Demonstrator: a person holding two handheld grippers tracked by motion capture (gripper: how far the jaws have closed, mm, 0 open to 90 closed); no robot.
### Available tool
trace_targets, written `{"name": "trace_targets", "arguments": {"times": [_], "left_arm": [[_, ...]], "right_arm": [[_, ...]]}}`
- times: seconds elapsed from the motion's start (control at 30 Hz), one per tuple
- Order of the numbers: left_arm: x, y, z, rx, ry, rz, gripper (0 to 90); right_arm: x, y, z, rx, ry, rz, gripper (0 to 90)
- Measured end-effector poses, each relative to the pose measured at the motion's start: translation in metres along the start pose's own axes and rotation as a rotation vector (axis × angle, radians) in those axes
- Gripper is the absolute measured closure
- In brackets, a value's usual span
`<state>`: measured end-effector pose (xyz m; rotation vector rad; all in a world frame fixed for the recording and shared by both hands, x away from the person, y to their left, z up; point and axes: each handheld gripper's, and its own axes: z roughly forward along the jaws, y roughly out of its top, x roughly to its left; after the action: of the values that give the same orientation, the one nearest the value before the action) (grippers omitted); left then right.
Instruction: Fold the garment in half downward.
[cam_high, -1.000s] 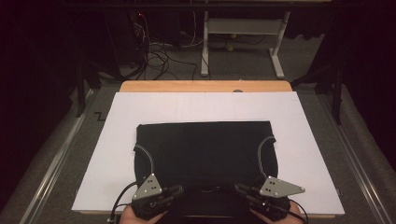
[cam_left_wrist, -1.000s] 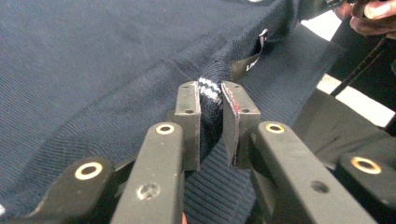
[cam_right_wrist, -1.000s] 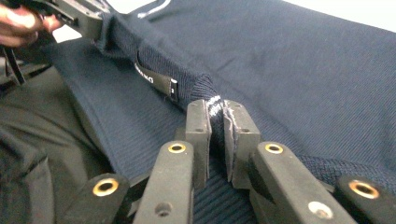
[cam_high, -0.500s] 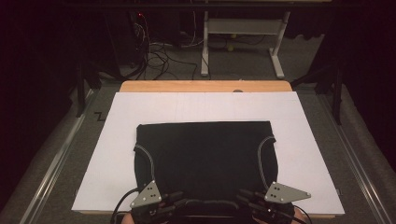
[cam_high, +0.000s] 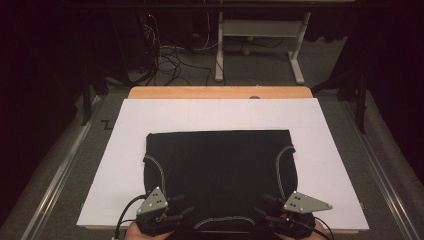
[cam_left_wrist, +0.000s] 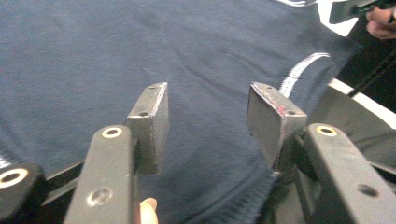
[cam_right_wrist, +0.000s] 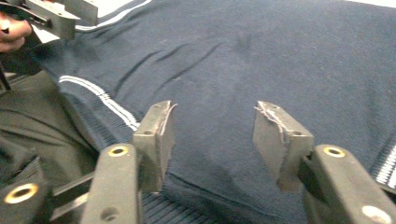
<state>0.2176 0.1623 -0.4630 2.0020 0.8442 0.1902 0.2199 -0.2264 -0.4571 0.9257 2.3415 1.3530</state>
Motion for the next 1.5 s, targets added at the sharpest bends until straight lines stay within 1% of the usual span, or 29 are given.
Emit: {"name": "trace_targets", "arguments": {"times": [0.03,0.1,0.17,0.23,0.3,0.37,0.43,0.5,0.53,0.63,0.67,0.8,0.87,0.93,1.03,1.1,1.27,1.4,1.5], "left_arm": [[0.003,0.000,0.000,0.004,0.023,0.008,43.1],[0.007,0.000,-0.001,0.006,0.048,0.014,42.6],[0.012,0.001,-0.003,-0.003,0.062,-0.002,38.2],[0.017,0.000,-0.006,-0.013,0.069,-0.013,37.7],[0.023,0.000,-0.008,-0.022,0.078,-0.031,33.6],[0.031,-0.001,-0.011,-0.032,0.083,-0.047,31.0],[0.036,-0.001,-0.013,-0.038,0.096,-0.057,28.8],[0.043,-0.002,-0.015,-0.039,0.120,-0.062,28.7],[0.047,-0.003,-0.016,-0.041,0.134,-0.066,26.8],[0.056,-0.004,-0.018,-0.043,0.150,-0.077,24.2],[0.059,-0.005,-0.019,-0.042,0.160,-0.084,21.5],[0.070,-0.006,-0.023,-0.059,0.157,-0.097,13.3],[0.076,-0.006,-0.026,-0.074,0.168,-0.109,11.8],[0.079,-0.005,-0.028,-0.082,0.175,-0.120,8.4],[0.085,-0.004,-0.030,-0.096,0.205,-0.124,3.4],[0.089,-0.004,-0.030,-0.089,0.211,-0.132,0.0],[0.101,-0.004,-0.028,-0.085,0.203,-0.155,0.0],[0.106,-0.005,-0.025,-0.075,0.195,-0.171,0.0],[0.109,-0.004,-0.025,-0.076,0.187,-0.173,0.0]], "right_arm": [[-0.001,-0.001,0.000,-0.002,-0.005,0.007,45.4],[-0.004,-0.002,0.001,-0.009,-0.018,0.015,41.2],[-0.007,-0.003,0.002,-0.013,-0.037,0.021,37.2],[-0.010,-0.004,0.003,-0.016,-0.056,0.029,33.7],[-0.012,-0.005,0.003,-0.024,-0.069,0.037,30.6],[-0.016,-0.006,0.002,-0.030,-0.092,0.046,26.4],[-0.019,-0.006,0.001,-0.036,-0.104,0.054,25.2],[-0.021,-0.007,0.001,-0.037,-0.117,0.057,23.7],[-0.023,-0.007,0.001,-0.037,-0.124,0.061,22.3],[-0.027,-0.006,0.001,-0.047,-0.145,0.077,18.1],[-0.028,-0.006,0.001,-0.049,-0.149,0.079,16.7],[-0.031,-0.005,0.000,-0.066,-0.159,0.087,13.5],[-0.032,-0.004,0.000,-0.070,-0.158,0.092,11.0],[-0.032,-0.004,0.001,-0.068,-0.160,0.094,7.7],[-0.030,-0.002,0.003,-0.070,-0.156,0.095,1.9],[-0.028,0.000,0.005,-0.068,-0.150,0.090,0.2],[-0.019,0.006,0.010,-0.069,-0.128,0.075,0.1],[-0.006,0.012,0.018,-0.069,-0.105,0.044,0.1],[0.005,0.017,0.026,-0.065,-0.086,0.013,0.1]]}}
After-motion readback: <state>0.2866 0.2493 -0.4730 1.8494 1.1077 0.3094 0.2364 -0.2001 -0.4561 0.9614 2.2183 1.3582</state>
